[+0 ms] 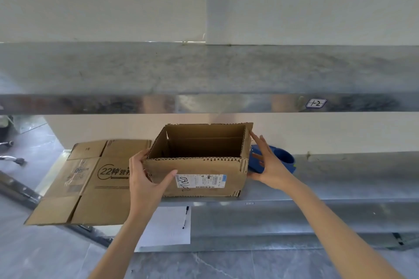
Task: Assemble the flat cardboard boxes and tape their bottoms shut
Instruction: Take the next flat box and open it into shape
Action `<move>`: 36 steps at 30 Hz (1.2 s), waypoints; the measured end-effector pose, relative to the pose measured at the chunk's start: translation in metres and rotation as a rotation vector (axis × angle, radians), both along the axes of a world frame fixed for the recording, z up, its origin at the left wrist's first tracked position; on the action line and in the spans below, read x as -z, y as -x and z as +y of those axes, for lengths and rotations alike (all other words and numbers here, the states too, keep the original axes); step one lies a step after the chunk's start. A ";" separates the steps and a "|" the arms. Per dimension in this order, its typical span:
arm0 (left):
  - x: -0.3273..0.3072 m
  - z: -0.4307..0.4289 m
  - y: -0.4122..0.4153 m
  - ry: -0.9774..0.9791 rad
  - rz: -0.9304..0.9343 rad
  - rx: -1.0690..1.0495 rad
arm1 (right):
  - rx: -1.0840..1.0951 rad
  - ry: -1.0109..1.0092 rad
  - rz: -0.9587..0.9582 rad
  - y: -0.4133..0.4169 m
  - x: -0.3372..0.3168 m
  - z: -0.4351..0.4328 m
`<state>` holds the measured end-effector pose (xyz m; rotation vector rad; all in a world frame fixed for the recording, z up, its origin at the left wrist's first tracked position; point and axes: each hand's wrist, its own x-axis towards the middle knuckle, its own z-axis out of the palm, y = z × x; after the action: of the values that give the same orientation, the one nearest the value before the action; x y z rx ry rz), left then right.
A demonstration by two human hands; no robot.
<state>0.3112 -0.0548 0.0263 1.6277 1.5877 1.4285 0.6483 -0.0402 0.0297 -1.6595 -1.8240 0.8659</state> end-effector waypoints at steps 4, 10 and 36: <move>-0.001 -0.003 0.007 -0.009 -0.004 0.025 | 0.059 -0.126 -0.049 0.000 -0.004 -0.009; -0.001 -0.004 0.012 0.018 0.014 0.155 | -0.021 -0.179 -0.087 0.005 -0.021 -0.022; -0.025 0.048 0.031 0.117 0.432 0.333 | 0.043 -0.191 -0.146 0.030 -0.035 0.007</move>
<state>0.2804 -0.0065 0.0518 2.1074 1.4838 0.8377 0.6184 -0.0331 0.0645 -1.6701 -1.8952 0.5453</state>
